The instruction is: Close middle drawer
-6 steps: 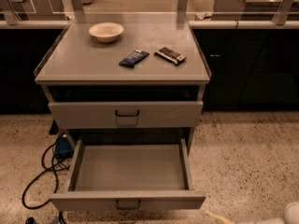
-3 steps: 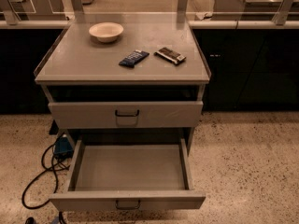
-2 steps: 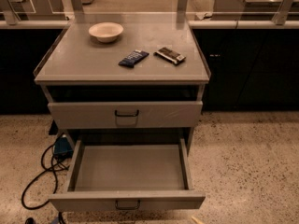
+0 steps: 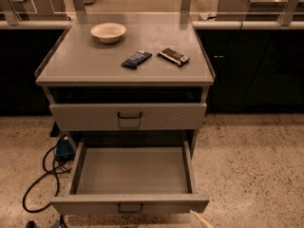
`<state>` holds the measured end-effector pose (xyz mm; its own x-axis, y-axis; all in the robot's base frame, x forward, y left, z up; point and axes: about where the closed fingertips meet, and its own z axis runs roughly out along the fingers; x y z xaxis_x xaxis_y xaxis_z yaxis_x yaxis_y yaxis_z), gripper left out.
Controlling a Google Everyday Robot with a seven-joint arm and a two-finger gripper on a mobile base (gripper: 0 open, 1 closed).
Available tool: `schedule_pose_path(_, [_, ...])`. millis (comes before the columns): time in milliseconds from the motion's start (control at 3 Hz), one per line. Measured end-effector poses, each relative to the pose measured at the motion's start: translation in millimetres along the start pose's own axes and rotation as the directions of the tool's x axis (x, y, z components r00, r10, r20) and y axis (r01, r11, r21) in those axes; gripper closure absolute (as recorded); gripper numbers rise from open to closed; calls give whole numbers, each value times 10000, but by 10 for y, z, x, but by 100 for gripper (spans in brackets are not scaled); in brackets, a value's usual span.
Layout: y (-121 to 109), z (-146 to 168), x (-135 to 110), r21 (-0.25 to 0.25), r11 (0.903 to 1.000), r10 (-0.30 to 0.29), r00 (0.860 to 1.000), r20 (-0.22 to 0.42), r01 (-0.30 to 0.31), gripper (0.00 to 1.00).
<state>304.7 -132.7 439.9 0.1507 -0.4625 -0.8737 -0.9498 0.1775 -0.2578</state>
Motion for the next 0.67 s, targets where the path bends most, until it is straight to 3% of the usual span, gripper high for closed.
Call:
schedule_pose_path(333, [26, 104, 95, -208, 9998, 30, 9962, -869, -49, 0])
schedule_pose_path(667, [206, 278, 229, -1156, 9922, 149, 9642, -2647, -471, 0])
